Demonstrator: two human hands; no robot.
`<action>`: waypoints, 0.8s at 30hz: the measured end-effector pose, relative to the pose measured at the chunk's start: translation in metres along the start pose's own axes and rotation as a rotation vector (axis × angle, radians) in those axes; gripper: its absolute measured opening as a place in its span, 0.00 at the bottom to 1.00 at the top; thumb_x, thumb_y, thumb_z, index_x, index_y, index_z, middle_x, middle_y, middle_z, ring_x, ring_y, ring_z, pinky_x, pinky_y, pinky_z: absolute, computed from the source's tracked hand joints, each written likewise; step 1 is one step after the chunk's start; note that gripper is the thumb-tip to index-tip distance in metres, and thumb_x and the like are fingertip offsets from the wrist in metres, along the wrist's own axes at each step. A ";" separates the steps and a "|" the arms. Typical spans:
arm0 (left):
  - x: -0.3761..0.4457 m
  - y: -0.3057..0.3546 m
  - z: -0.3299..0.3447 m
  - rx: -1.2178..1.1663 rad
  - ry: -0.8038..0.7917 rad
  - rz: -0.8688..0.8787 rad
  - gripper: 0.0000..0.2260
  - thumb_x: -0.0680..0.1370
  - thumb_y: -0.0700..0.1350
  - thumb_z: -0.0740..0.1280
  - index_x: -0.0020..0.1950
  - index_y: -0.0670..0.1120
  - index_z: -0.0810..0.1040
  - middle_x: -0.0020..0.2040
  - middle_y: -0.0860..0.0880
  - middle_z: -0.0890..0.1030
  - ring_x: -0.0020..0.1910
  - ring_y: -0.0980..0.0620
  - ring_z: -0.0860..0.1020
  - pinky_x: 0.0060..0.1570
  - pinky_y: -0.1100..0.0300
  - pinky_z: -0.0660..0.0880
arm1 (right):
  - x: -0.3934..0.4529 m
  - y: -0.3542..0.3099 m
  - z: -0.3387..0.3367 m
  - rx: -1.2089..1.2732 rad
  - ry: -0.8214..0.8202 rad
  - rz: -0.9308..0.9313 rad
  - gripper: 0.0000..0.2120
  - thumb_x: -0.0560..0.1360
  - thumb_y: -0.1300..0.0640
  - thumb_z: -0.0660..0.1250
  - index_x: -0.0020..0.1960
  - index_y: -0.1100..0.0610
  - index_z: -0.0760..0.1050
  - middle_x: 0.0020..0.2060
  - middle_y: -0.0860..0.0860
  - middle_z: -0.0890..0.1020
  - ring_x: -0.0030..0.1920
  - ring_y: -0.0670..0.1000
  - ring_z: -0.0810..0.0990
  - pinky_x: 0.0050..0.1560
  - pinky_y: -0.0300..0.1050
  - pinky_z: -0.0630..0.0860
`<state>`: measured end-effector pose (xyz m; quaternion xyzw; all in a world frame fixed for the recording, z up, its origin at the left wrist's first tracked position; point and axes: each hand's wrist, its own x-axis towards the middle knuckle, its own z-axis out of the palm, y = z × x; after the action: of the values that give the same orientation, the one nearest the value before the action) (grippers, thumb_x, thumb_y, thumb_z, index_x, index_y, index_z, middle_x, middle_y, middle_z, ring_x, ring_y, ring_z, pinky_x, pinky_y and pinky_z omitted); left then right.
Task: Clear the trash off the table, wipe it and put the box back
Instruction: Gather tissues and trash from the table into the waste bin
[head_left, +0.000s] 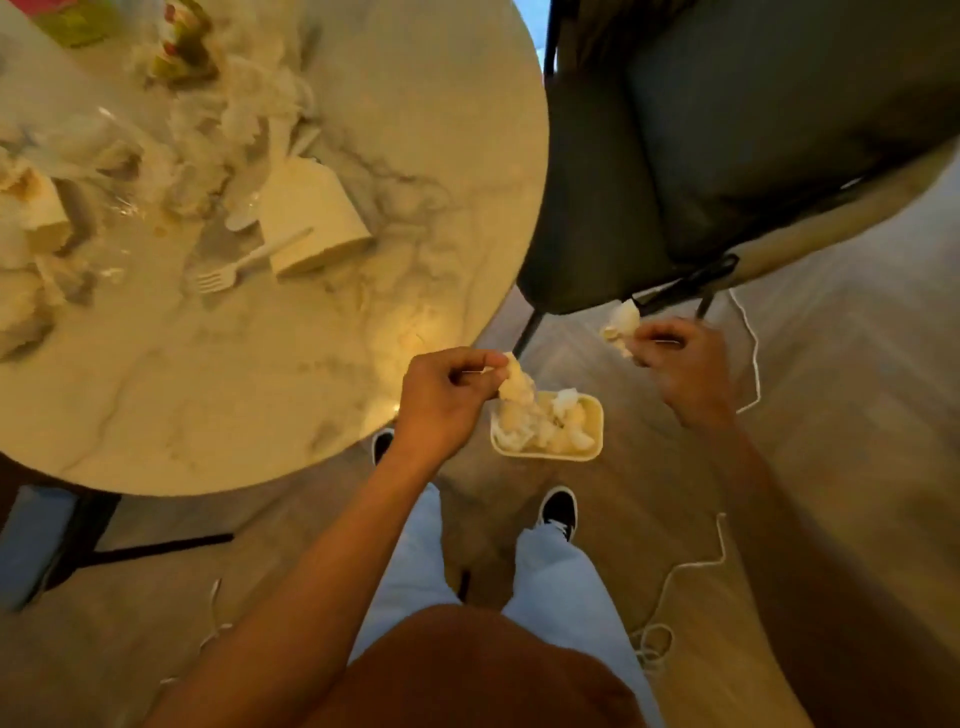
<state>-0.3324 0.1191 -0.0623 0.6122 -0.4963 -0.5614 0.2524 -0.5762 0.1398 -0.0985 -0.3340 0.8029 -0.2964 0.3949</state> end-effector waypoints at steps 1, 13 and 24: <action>0.000 -0.007 0.016 0.041 -0.027 -0.010 0.06 0.74 0.38 0.71 0.49 0.45 0.84 0.45 0.49 0.85 0.42 0.57 0.83 0.48 0.63 0.79 | 0.003 0.019 -0.005 -0.030 -0.012 0.020 0.08 0.75 0.56 0.70 0.53 0.54 0.80 0.47 0.47 0.81 0.45 0.45 0.80 0.43 0.32 0.75; 0.056 -0.163 0.128 0.458 -0.188 -0.232 0.25 0.71 0.40 0.72 0.68 0.48 0.74 0.60 0.49 0.80 0.56 0.55 0.78 0.56 0.62 0.74 | 0.045 0.210 0.070 -0.226 -0.311 0.091 0.17 0.76 0.63 0.63 0.63 0.55 0.77 0.56 0.56 0.81 0.46 0.47 0.77 0.46 0.38 0.69; 0.118 -0.286 0.174 0.530 -0.248 -0.305 0.34 0.69 0.40 0.74 0.73 0.45 0.65 0.68 0.47 0.72 0.65 0.51 0.73 0.60 0.55 0.75 | 0.096 0.305 0.165 -0.254 -0.506 0.187 0.25 0.74 0.66 0.63 0.70 0.59 0.69 0.66 0.55 0.70 0.65 0.54 0.72 0.65 0.50 0.72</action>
<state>-0.4177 0.1657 -0.4039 0.6508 -0.5547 -0.5143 -0.0653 -0.5755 0.2141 -0.4511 -0.3688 0.7369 -0.0633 0.5630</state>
